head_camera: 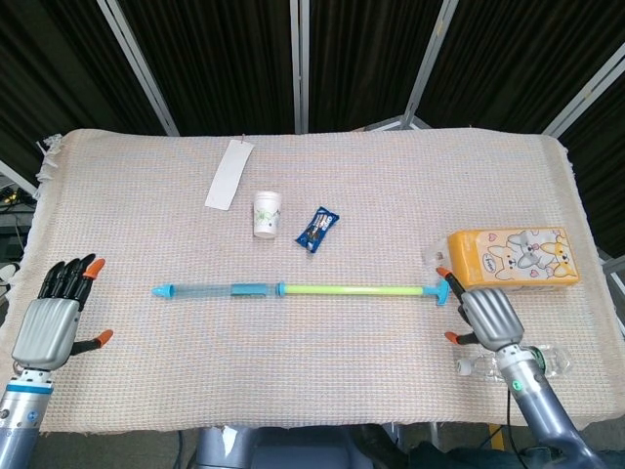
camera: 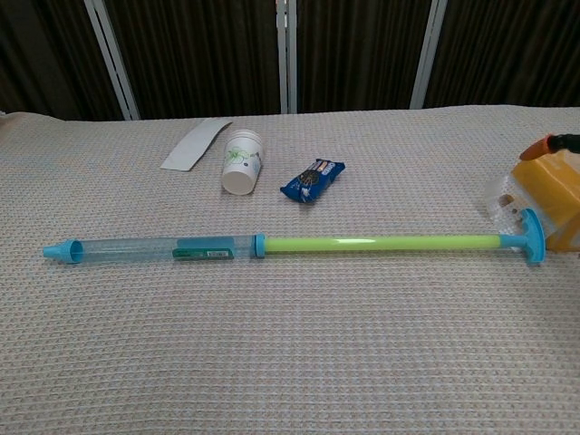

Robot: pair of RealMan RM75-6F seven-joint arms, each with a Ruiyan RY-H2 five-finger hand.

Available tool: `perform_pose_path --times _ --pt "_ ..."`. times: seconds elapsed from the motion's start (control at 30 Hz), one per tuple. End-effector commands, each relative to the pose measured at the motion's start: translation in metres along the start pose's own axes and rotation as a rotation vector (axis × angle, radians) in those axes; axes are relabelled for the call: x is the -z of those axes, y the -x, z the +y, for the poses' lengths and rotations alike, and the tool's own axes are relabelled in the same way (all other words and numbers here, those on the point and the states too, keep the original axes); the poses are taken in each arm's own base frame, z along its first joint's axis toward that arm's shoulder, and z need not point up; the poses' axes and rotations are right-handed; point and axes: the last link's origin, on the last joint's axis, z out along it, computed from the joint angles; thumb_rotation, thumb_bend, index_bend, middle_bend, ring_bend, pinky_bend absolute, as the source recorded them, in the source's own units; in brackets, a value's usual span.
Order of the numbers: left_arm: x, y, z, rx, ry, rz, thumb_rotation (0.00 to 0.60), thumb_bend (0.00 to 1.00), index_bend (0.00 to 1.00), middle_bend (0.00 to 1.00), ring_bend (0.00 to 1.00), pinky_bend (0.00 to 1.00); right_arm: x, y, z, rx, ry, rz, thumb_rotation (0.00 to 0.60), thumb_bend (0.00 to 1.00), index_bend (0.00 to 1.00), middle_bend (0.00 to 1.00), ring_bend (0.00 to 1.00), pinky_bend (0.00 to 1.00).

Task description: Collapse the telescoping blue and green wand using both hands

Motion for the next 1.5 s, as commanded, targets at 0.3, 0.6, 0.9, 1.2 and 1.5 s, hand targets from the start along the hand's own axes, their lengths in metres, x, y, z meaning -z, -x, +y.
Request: perform_pose_path --times 0.3,0.6,0.9,1.2,1.5 --pt "-0.009 0.009 -0.003 -0.024 -0.021 -0.025 0.600 0.00 0.00 0.00 0.00 0.00 -0.071 0.035 -0.018 0.063 0.055 -0.075 0.600 0.08 0.40 1.00 1.00 1.00" --pt "-0.011 0.012 -0.008 -0.030 -0.039 -0.039 0.600 0.00 0.00 0.00 0.00 0.00 -0.086 0.052 -0.018 0.096 0.099 -0.082 0.600 0.18 0.45 1.00 1.00 1.00" --pt "-0.011 0.012 -0.007 -0.028 -0.037 -0.040 0.600 0.00 0.00 0.00 0.00 0.00 -0.095 0.059 -0.019 0.122 0.113 -0.085 0.600 0.21 0.51 1.00 1.00 1.00" --pt "-0.012 0.014 -0.008 -0.028 -0.037 -0.048 0.600 0.00 0.00 0.00 0.00 0.00 -0.096 0.064 -0.016 0.137 0.127 -0.105 0.600 0.26 0.55 1.00 1.00 1.00" --pt "-0.027 0.022 -0.006 -0.029 -0.016 -0.062 0.600 0.00 0.00 0.18 0.11 0.07 -0.095 0.063 -0.020 0.149 0.121 -0.109 0.600 0.39 0.66 1.00 1.00 1.00"
